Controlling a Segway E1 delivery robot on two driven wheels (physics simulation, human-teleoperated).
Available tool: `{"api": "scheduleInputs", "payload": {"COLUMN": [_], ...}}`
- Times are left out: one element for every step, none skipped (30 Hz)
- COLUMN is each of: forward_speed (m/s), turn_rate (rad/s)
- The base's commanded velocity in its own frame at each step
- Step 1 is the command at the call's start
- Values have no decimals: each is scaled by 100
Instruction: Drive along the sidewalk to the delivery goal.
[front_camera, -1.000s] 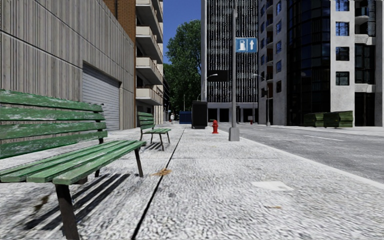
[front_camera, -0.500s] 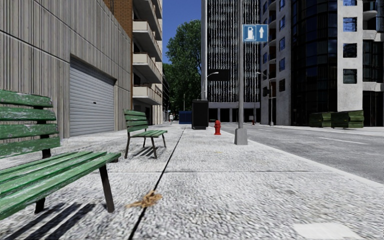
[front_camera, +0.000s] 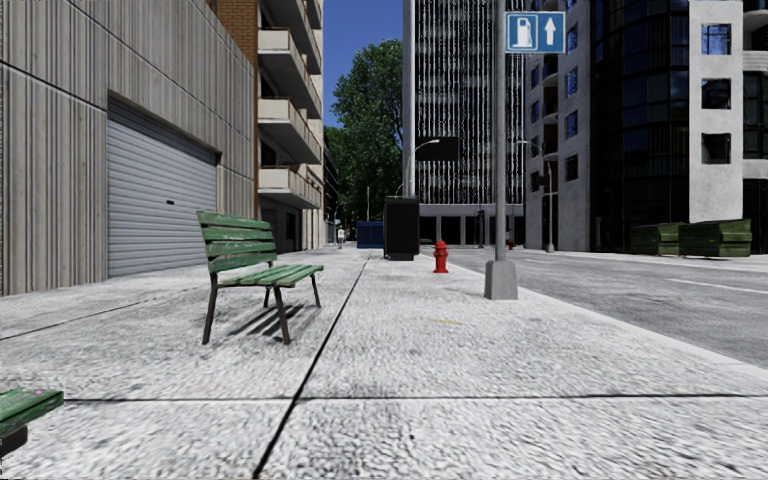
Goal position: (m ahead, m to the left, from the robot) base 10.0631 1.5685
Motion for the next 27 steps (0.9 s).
{"api": "scheduleInputs", "payload": {"forward_speed": [200,200,200,200,200,200,200,200,200,200,200,200,200,200,200,200,200,200,200,200,200,200,200,200,200,200,200], "turn_rate": [0,0,0,0,0,0,0,0,0,0,0,0,0,0,0,0,0,0,0,0,0,0,0,0,0,0,0]}}
